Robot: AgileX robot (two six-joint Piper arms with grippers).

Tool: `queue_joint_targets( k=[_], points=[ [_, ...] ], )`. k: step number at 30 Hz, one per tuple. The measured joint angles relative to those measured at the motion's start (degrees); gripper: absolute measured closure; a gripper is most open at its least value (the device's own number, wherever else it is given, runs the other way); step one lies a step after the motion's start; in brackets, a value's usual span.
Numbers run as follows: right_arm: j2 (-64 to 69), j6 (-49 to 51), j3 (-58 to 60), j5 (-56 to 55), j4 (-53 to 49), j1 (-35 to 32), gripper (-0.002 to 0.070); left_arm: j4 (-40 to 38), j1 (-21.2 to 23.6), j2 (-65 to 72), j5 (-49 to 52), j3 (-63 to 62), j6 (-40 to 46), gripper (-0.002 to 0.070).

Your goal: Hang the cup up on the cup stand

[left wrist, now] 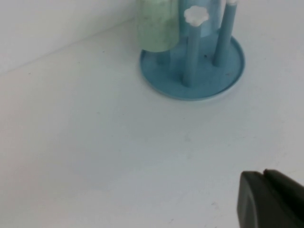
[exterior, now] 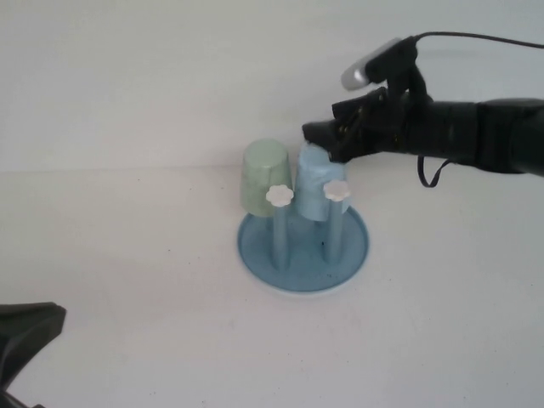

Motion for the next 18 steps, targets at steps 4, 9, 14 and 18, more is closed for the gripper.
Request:
queue_joint_targets(
  k=[4,9,14,18],
  points=[
    [-4.3,9.2,0.0,2.9,-8.9,0.0,0.0505,-4.8,0.0,0.0,-0.2,0.0,2.8,0.0676],
    [-12.9,17.7,0.0,6.1,-23.8,0.0,0.0652,-7.8,0.0,-0.2,-0.4,0.0,5.7,0.0676],
    [-24.0,23.8,3.3,6.2,-30.2,0.0,0.0671,-8.9,0.0,-2.6,-5.7,0.0,8.8,0.0676],
    [-34.7,22.5,10.2,4.3,-30.3,0.0,0.0672,-9.0,0.0,-4.8,-10.5,0.0,10.9,0.0676]
  ],
)
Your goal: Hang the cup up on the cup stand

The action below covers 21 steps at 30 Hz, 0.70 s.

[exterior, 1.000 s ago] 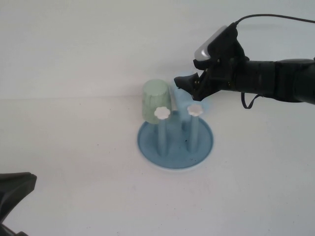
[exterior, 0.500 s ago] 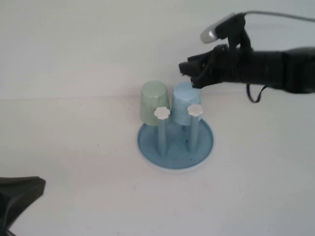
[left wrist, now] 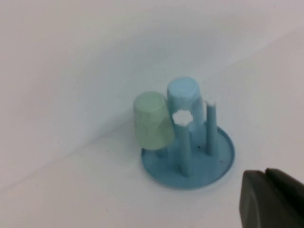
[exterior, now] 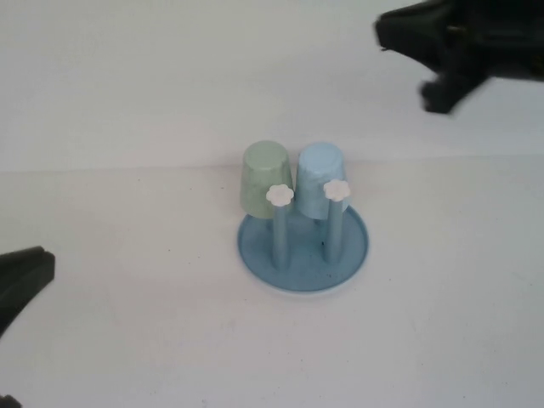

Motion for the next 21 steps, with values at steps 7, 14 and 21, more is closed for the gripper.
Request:
queue_joint_targets(
  k=[7,14,21],
  points=[
    [-19.6,-3.0,21.0,-2.3,2.9,0.0,0.0674,-0.4,0.0,-1.5,-2.3,6.2,1.8,0.0676],
    [-39.3,-10.0,41.1,-8.8,12.3,0.0,0.0674,-5.8,0.0,-1.5,-14.3,16.3,2.6,0.0676],
    [-51.3,-11.8,52.5,-9.6,14.7,0.0,0.0674,-7.4,0.0,-1.5,-17.5,17.5,2.6,0.0676]
  ],
)
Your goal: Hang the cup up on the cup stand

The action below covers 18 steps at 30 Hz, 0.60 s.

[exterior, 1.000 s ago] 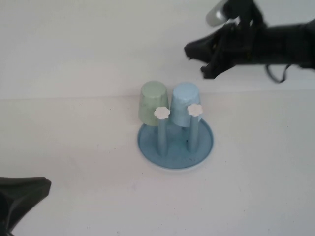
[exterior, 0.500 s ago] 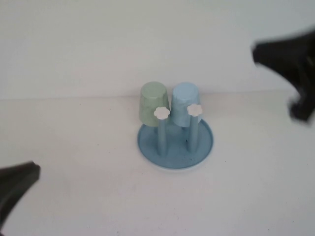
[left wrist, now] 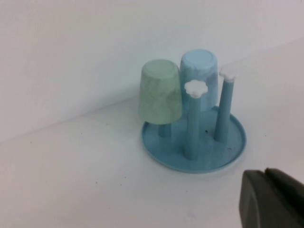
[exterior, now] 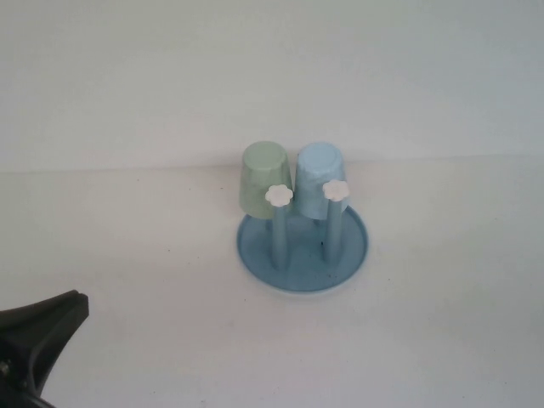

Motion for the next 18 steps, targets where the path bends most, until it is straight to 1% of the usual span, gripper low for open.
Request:
queue_joint_targets(
  k=[5,9,18],
  points=[
    [-1.2,0.2,5.8,-2.4,0.3,0.0,0.0674,-0.6,0.0,0.0,-0.6,0.0,0.0,0.0676],
    [-1.2,0.2,6.4,-3.0,0.5,0.0,0.0674,-2.6,0.0,0.0,-0.6,0.0,0.0,0.0676],
    [-1.2,0.3,6.5,-3.0,1.8,0.0,0.0675,-2.7,0.0,0.0,-0.6,0.0,0.0,0.0676]
  ],
)
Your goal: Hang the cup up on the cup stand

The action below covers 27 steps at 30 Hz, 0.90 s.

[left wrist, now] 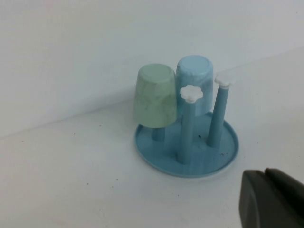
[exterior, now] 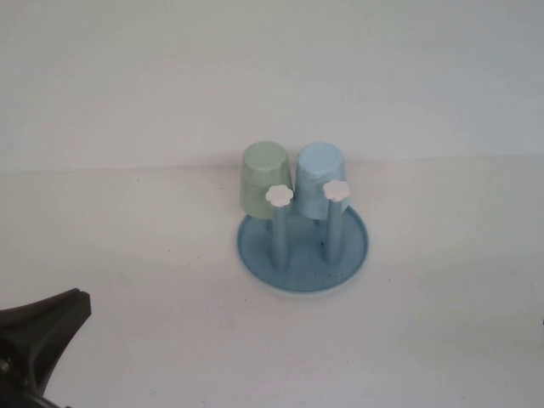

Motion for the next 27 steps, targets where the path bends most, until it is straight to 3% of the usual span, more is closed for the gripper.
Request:
queue_joint_targets(
  k=[17,20,27],
  points=[
    [0.0,0.0,0.0,0.0,1.3,0.0,0.0675,0.0,0.1,-0.2,0.3,0.1,0.1,0.0676],
    [0.0,0.0,0.0,0.0,1.3,0.0,0.0675,1.1,2.8,-2.7,0.3,0.1,0.1,0.0676],
    [0.0,0.0,0.0,0.0,1.3,0.0,0.0675,2.7,18.3,-8.7,1.3,0.1,0.1,0.0676]
  ],
)
